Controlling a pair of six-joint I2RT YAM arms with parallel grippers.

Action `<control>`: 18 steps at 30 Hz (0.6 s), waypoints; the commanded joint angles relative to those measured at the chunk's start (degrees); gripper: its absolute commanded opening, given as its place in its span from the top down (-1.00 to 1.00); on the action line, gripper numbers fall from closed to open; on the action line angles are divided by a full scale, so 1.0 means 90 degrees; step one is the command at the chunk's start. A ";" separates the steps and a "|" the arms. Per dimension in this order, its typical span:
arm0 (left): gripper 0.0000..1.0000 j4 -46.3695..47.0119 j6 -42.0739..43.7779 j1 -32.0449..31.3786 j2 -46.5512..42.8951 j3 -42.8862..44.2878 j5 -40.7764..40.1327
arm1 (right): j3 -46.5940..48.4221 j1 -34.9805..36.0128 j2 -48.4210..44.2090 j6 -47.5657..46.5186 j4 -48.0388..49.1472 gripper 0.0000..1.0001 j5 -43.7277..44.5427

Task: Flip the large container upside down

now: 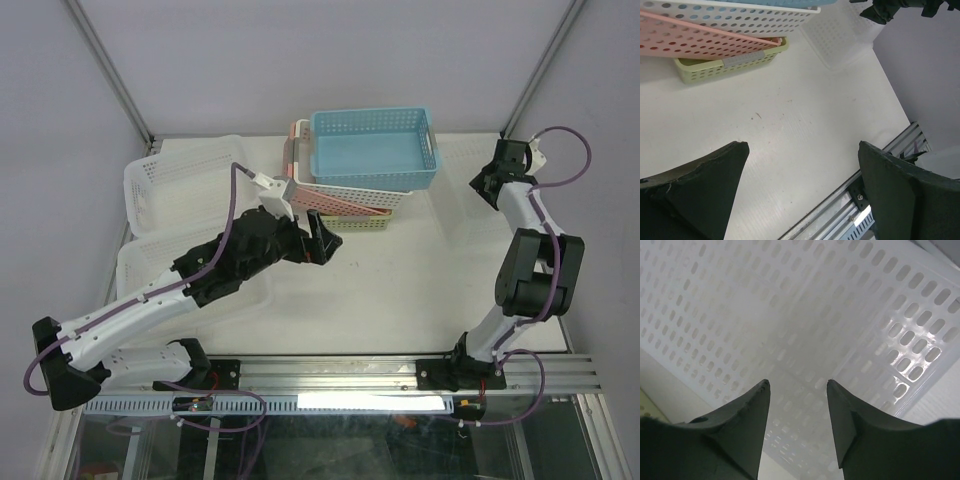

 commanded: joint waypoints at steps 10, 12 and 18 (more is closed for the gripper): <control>-0.98 -0.0524 0.0279 0.0138 -0.0007 0.0484 -0.0592 | 0.0746 -0.0159 0.1668 0.0482 -0.0463 -0.06 0.0178; -0.98 -0.0555 0.0279 0.0155 0.0074 0.0579 -0.0579 | 0.0797 -0.0156 0.1755 0.0631 -0.0407 -0.06 0.0153; -0.98 -0.0660 0.0289 0.0185 0.0350 0.0890 -0.0547 | 0.0858 -0.0150 0.1414 0.0848 -0.0410 -0.12 -0.0043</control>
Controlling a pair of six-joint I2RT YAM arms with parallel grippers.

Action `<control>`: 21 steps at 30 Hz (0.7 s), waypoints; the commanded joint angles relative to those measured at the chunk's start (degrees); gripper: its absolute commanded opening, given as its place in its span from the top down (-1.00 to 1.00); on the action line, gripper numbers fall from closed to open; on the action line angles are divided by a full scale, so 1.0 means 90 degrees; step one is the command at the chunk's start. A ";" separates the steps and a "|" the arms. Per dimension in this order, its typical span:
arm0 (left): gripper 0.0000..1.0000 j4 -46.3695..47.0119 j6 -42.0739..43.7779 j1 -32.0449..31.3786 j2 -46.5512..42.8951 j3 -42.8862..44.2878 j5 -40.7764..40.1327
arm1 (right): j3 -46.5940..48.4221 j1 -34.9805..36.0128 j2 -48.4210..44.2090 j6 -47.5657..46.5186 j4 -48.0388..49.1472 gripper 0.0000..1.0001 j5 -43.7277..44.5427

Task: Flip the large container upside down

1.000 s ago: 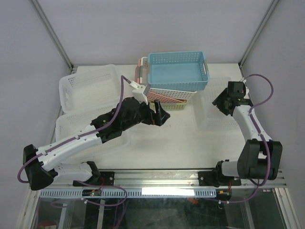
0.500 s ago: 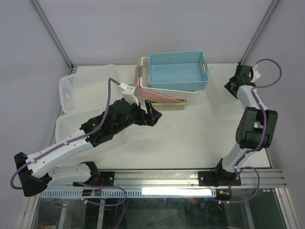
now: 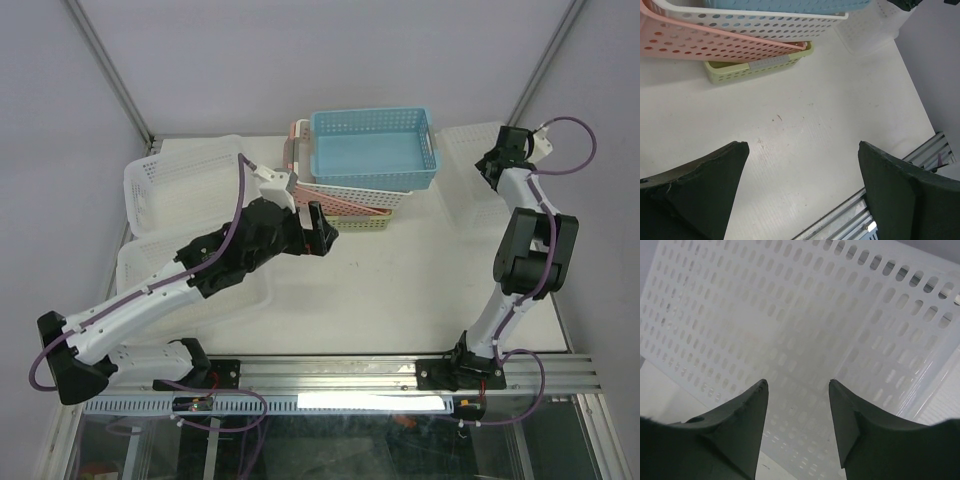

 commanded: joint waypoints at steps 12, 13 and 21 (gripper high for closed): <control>-0.98 -0.0215 0.0148 0.0067 0.0622 0.1086 -0.0521 | -0.0860 0.0233 -0.1075 -0.0087 0.1008 -0.01 -0.3217; -0.98 -0.0211 0.0150 0.0067 0.0597 0.1072 -0.0546 | -0.0771 0.0306 -0.1000 -0.0154 0.0970 0.06 -0.3236; -0.98 -0.0235 0.0009 0.0067 0.0124 0.0667 -0.0676 | -0.0717 0.0673 -0.1063 -0.0173 0.1032 0.28 -0.3025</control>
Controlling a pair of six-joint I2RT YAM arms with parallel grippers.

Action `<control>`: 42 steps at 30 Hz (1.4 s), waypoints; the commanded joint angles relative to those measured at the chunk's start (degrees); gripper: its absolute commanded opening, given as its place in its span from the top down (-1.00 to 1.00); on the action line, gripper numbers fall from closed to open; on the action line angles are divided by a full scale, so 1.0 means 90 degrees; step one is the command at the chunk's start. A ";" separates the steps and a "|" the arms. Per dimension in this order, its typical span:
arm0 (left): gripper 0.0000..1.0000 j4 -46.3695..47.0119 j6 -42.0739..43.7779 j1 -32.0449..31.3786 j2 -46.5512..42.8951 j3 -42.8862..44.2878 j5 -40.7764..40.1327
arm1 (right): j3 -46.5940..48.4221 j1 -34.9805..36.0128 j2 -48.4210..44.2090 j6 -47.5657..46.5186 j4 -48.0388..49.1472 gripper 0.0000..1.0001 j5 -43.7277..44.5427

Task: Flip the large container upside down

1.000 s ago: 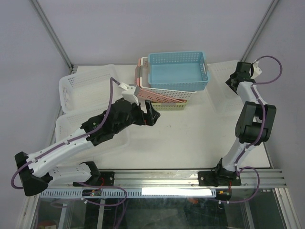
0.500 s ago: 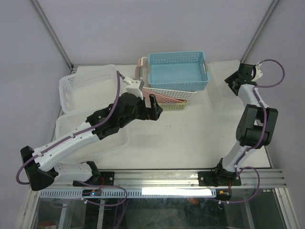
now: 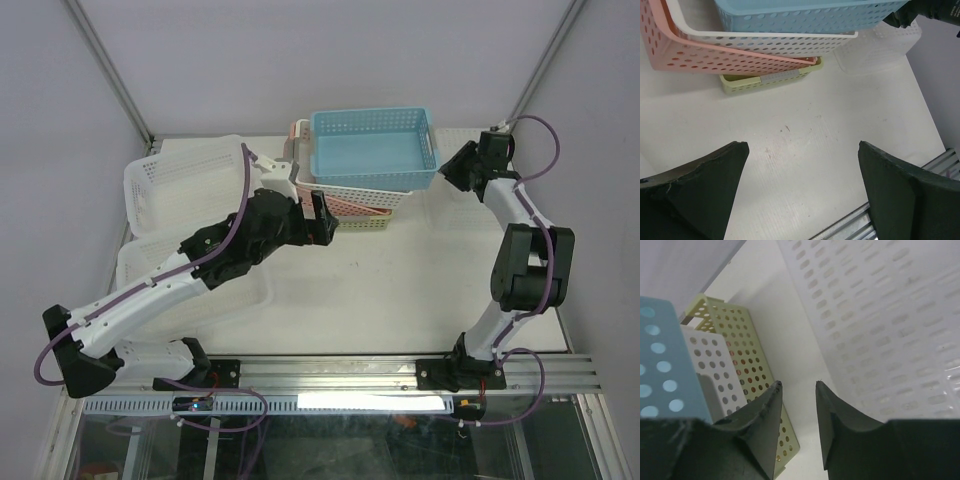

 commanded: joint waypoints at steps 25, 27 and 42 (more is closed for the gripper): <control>-0.98 -0.0307 0.0024 0.0062 -0.0648 -0.0455 0.0613 | 0.2309 0.0009 0.2086 -0.0043 -0.0746 0.98 0.1056; -0.98 -0.0300 0.0009 0.0065 -0.0656 -0.0464 0.0609 | 0.2450 -0.0019 0.2176 -0.0090 -0.0763 0.98 0.1108; -0.98 -0.0292 0.0023 0.0052 -0.0679 -0.0326 0.0548 | 0.2911 -0.0031 0.1886 -0.0284 -0.1007 0.94 0.1002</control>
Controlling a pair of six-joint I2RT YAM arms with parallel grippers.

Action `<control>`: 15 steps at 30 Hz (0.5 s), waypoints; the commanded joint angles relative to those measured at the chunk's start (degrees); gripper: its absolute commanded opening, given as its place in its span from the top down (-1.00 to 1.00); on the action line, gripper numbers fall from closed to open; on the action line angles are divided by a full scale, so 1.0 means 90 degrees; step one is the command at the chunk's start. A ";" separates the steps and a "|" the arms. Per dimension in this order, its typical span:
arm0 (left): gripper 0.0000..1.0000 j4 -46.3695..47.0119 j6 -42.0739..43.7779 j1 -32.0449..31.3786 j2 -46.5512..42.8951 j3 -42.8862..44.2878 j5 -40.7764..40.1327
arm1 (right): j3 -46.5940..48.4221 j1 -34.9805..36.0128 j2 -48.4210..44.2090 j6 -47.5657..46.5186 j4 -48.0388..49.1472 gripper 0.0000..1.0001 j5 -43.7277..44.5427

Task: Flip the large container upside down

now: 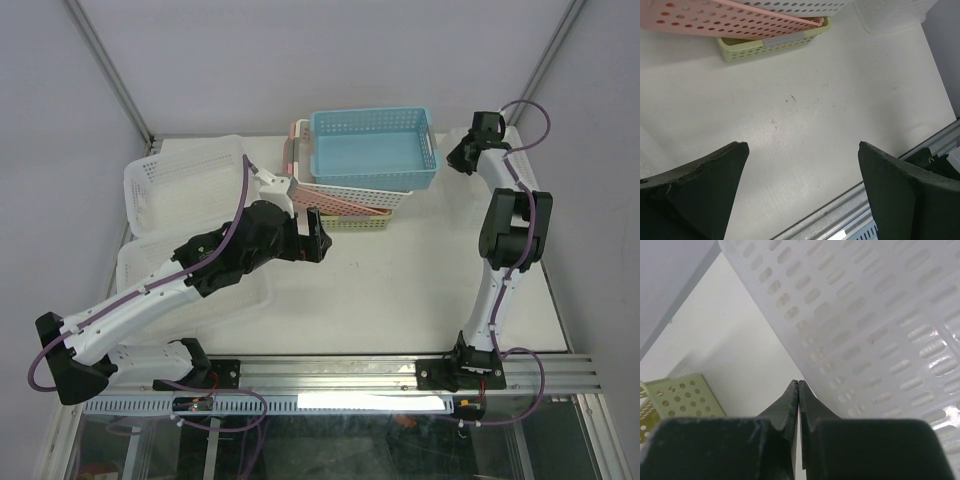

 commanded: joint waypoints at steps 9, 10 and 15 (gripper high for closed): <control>-0.98 0.0218 0.0472 0.0056 -0.0077 0.0646 -0.0117 | -0.2043 -0.0248 -0.3459 -0.0493 0.0084 0.59 -0.0418; -0.98 0.0222 0.0546 0.0054 -0.0044 0.0725 -0.0162 | -0.2342 -0.0346 -0.3868 -0.0445 -0.0009 0.51 -0.0521; -0.98 0.0275 0.0861 0.0056 0.0317 0.1113 -0.0676 | -0.3512 -0.0496 -0.5609 -0.0488 -0.0199 0.03 -0.0952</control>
